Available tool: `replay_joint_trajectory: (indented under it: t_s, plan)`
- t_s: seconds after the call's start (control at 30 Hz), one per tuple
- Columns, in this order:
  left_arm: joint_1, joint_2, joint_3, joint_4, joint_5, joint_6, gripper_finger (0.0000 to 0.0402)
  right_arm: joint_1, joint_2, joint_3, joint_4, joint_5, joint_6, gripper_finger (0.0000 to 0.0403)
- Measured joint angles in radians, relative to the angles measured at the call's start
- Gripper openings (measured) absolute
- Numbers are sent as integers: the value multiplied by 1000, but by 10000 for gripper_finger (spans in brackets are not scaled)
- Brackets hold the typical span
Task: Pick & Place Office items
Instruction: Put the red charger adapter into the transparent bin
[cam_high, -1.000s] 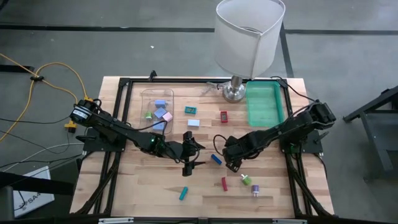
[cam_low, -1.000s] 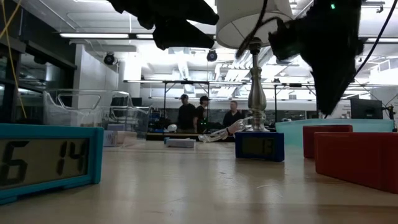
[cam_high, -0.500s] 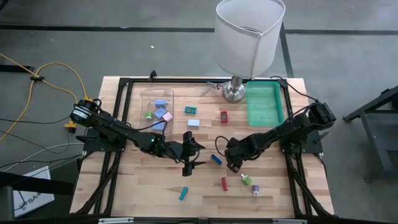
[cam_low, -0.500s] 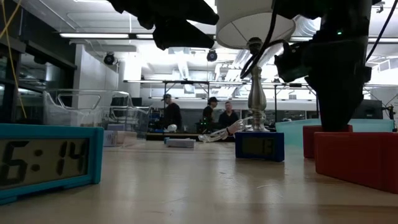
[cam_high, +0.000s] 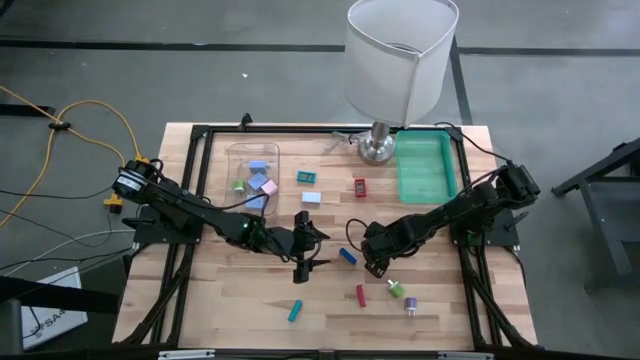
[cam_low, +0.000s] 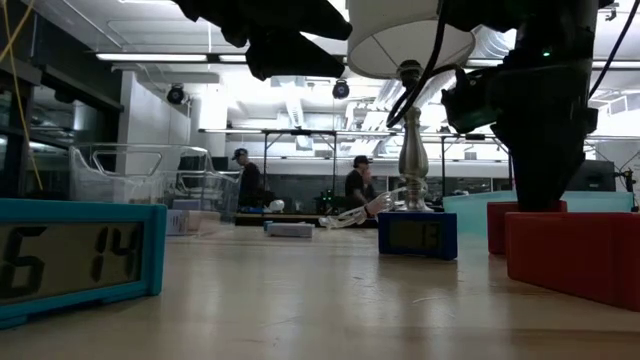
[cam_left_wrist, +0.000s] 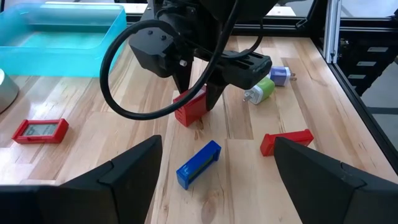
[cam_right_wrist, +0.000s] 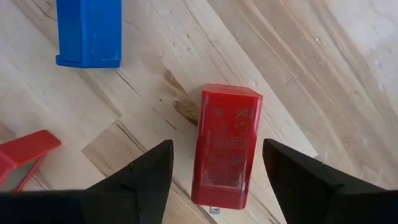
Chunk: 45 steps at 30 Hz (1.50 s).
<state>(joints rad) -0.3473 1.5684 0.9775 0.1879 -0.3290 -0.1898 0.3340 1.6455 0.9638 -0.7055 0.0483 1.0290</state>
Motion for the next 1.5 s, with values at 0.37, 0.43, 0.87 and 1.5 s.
replay_joint_trajectory:
  t_s: [0.37, 0.43, 0.87, 1.5]
  plan:
    - [0, 0, 0, 0, 0, 0, 301, 0, 0, 0, 0, 1, 0, 215]
    - [0, 0, 0, 0, 0, 0, 301, 0, 0, 0, 0, 1, 0, 200]
    - [0, 0, 0, 0, 0, 0, 301, 0, -1, 0, 6, 1, 0, 116]
    - [0, 0, 0, 0, 0, 0, 301, 0, -1, 1, 6, 3, -5, 119]
